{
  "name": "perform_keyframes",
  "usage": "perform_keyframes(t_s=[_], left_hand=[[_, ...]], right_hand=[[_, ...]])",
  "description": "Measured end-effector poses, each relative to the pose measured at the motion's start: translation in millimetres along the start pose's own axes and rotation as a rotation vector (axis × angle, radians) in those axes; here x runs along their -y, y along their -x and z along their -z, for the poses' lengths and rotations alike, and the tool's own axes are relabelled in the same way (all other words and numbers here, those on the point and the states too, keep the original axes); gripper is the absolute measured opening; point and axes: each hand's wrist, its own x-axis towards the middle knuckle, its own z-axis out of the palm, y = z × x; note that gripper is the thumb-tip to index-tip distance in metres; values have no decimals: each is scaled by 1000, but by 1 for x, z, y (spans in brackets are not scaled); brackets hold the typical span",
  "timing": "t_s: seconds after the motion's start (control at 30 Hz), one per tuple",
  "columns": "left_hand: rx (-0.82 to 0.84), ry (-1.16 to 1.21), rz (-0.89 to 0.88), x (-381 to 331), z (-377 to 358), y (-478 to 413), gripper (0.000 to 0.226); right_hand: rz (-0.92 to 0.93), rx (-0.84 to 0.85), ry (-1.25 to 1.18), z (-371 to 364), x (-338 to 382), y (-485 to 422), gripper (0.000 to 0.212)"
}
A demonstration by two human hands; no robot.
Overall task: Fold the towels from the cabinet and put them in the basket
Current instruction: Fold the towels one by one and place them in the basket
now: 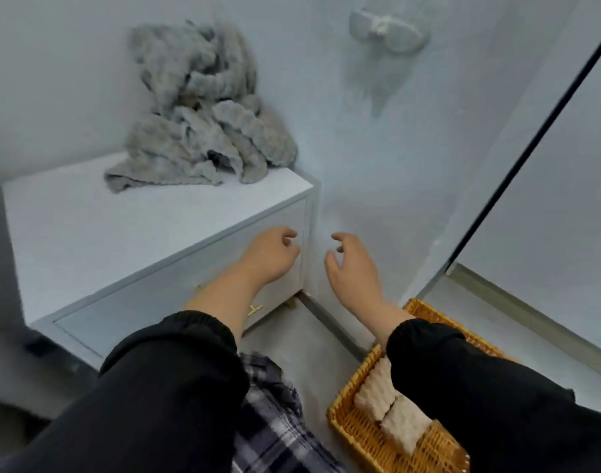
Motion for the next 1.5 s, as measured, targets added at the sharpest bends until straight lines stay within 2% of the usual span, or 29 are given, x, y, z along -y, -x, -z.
perform_keyframes(t_s=[0.17, 0.27, 0.47, 0.6, 0.73, 0.97, 1.1, 1.17, 1.23, 1.33, 1.5], left_hand=[[-285, 170, 18, 10, 58, 14, 38], [-370, 241, 43, 19, 79, 22, 39], [-525, 236, 86, 53, 103, 24, 42], [-543, 226, 157, 75, 115, 10, 46], [-530, 137, 146, 91, 134, -11, 53], [-525, -56, 221, 142, 147, -42, 68], [-578, -84, 195, 146, 150, -54, 74], [-565, -130, 212, 146, 152, -61, 75], [-548, -170, 224, 147, 153, -67, 74], [-546, -204, 223, 148, 155, -77, 73], [-557, -238, 230, 150, 157, -92, 70]], right_hand=[[78, -16, -74, -9, 66, -29, 40], [111, -12, -124, -18, 92, -38, 39], [55, 15, -313, -44, 131, -58, 38], [79, 51, -276, -72, 141, -66, 39], [205, 50, -129, -90, 144, -78, 38], [342, -111, -32, -82, 173, -148, 51], [306, -137, -5, -71, 187, -206, 55], [319, -134, 68, -69, 193, -230, 58], [429, -152, 233, -69, 202, -249, 63], [716, -131, 568, -73, 229, -270, 67], [1177, -17, 1127, -101, 269, -290, 59]])
